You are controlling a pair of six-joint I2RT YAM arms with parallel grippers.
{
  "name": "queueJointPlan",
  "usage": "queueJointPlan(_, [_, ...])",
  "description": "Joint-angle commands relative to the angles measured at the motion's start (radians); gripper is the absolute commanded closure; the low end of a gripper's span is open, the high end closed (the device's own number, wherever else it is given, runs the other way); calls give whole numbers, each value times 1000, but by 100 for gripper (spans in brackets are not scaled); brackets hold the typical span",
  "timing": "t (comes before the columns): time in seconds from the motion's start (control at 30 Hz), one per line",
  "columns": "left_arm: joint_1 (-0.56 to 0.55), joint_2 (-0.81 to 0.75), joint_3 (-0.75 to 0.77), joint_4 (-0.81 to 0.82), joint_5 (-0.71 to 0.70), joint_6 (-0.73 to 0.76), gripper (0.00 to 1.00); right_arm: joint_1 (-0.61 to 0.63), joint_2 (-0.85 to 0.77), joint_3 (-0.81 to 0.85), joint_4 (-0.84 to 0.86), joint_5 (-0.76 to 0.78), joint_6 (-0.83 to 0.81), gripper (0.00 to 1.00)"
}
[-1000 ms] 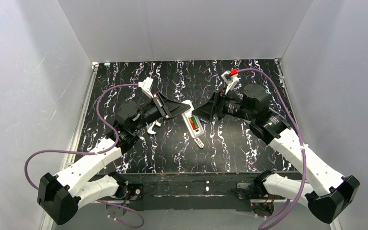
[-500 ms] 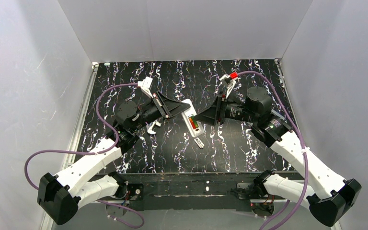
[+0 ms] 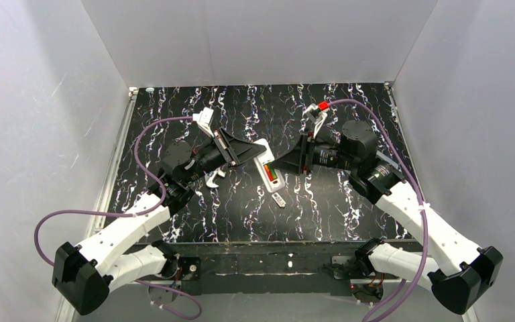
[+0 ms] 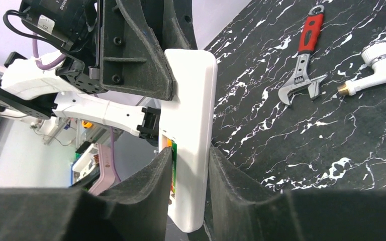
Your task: Load the batteries into the remote control
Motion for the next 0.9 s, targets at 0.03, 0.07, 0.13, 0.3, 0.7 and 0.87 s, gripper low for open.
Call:
queueJointPlan(0.03, [3,-35,25,105,6,10,100,22,2,15,24,-42,-40,68])
queueJointPlan(0.07, [3,-35,26,103,5,11,100,24,4,15,21,-40,-46,71])
queueJointPlan(0.13, [2,-36,28,104,5,12,100,27,9,17,9,-37,-58,76])
queueJointPlan(0.3, [3,-35,25,97,6,15,100,34,17,23,-12,-31,-85,79])
queueJointPlan(0.7, [3,-245,0,-472,-271,215,100,22,-172,-24,-273,705,-262,43])
queueJointPlan(0.87, [4,-270,-2,-507,-273,216,100,37,-52,-127,-405,723,-210,42])
